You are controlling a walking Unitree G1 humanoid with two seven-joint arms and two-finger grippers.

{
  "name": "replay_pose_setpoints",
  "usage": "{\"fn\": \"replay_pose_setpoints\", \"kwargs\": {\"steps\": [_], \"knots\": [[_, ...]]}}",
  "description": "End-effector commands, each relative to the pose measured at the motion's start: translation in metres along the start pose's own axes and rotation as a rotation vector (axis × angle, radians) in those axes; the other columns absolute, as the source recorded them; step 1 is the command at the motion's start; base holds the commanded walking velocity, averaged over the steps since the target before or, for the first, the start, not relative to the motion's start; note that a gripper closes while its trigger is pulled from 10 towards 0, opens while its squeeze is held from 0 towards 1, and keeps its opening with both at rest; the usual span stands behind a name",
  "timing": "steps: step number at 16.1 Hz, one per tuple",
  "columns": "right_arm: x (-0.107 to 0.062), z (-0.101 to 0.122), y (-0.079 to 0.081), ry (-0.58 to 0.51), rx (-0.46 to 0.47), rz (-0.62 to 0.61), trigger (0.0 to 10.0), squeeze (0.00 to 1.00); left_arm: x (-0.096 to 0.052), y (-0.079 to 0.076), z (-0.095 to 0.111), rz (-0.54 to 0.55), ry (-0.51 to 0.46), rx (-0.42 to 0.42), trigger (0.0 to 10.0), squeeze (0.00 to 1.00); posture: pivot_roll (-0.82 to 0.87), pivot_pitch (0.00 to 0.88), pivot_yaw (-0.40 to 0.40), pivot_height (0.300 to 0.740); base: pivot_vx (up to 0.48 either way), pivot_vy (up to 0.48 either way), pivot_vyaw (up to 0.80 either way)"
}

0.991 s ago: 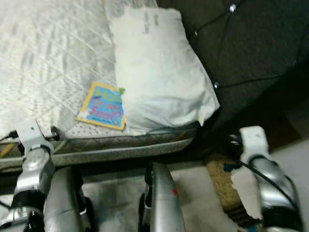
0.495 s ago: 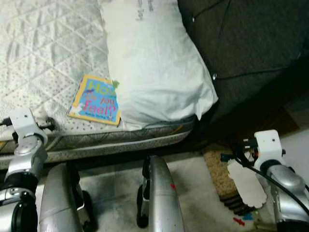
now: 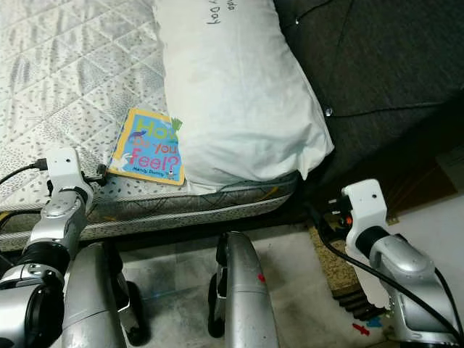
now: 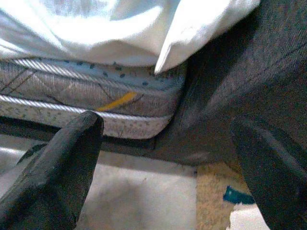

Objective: Clean up the room

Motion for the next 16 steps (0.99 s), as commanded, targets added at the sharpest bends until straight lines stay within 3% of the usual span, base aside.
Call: {"fn": "replay_pose_setpoints", "kwargs": {"steps": [1, 4, 9, 16], "knots": [[-0.004, -0.001, -0.004, 0.014, 0.001, -0.024, 10.0, 0.00, -0.002, -0.012, -0.013, -0.044, 0.043, 0.008, 10.0, 0.00, -0.27, 0.251, -0.198, 0.571, 0.000, 0.000, 0.00], [-0.001, 0.006, -0.004, -0.001, 0.000, -0.029, 10.0, 0.00, -0.005, -0.030, -0.027, -0.125, 0.108, 0.044, 10.0, 0.00, -0.27, 0.242, -0.197, 0.571, 0.000, 0.000, 0.00], [0.008, 0.009, 0.004, -0.014, -0.001, -0.007, 10.0, 0.00, -0.016, -0.077, -0.032, -0.253, 0.109, 0.056, 10.0, 0.00, -0.25, 0.230, -0.198, 0.571, 0.000, 0.000, 0.00], [0.013, 0.010, 0.008, -0.025, 0.001, 0.003, 10.0, 0.00, -0.020, -0.091, -0.034, -0.280, 0.112, 0.047, 10.0, 0.00, -0.25, 0.222, -0.196, 0.571, 0.000, 0.000, 0.00]]}}
Point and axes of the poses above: a point about 5 cm out from each wrist's last joint towards the gripper, its own x axis pointing out of the wrist towards the gripper, its own z axis along the axis of the wrist's last joint, y = z × x, the point moved 4 cm from there along x, pointing out of the wrist towards the gripper, and after that the axes turned 4 degrees about x, right-handed, at the moved point
